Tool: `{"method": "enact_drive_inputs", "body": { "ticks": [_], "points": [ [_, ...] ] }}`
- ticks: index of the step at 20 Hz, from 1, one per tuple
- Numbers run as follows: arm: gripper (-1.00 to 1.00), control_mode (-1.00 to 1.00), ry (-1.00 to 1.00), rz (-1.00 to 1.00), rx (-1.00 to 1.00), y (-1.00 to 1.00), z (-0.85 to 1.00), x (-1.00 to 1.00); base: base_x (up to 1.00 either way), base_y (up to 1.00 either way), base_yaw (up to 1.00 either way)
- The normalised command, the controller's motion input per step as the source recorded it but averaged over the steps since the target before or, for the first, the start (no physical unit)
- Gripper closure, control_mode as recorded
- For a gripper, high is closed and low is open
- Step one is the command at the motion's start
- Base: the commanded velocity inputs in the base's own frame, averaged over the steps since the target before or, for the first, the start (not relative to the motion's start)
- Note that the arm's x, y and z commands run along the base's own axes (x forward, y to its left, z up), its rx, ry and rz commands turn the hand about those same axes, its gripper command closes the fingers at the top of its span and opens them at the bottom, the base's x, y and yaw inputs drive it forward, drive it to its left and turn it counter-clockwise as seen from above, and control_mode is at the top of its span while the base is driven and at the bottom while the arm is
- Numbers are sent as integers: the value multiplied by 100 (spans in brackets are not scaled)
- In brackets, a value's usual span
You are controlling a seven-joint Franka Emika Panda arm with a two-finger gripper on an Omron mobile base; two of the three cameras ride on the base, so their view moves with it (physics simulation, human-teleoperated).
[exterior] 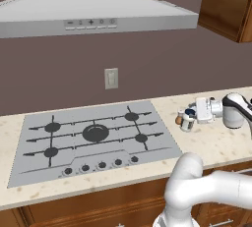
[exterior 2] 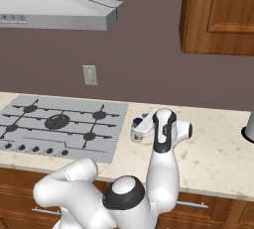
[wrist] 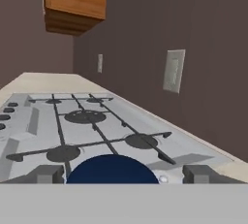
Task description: Take 2 condiments from the cabinet and move them on the counter near the stove.Make sure the condiments are lined up with each other, next to each other.
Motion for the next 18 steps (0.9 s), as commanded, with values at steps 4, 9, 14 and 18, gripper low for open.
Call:
{"method": "enact_drive_inputs", "body": {
  "ticks": [4, 9, 14, 18],
  "points": [
    [-100, -100, -3, 0, -5, 6, 5, -15, 0, 0, 0],
    [-100, -100, -4, 0, -8, 17, 51, -30, 0, 0, 0],
    [-100, -100, -7, 0, -12, 8, 66, -44, 0, 0, 0],
    [-100, -100, -10, 0, -22, 8, 47, -83, 0, 0, 0]
  ]
}}
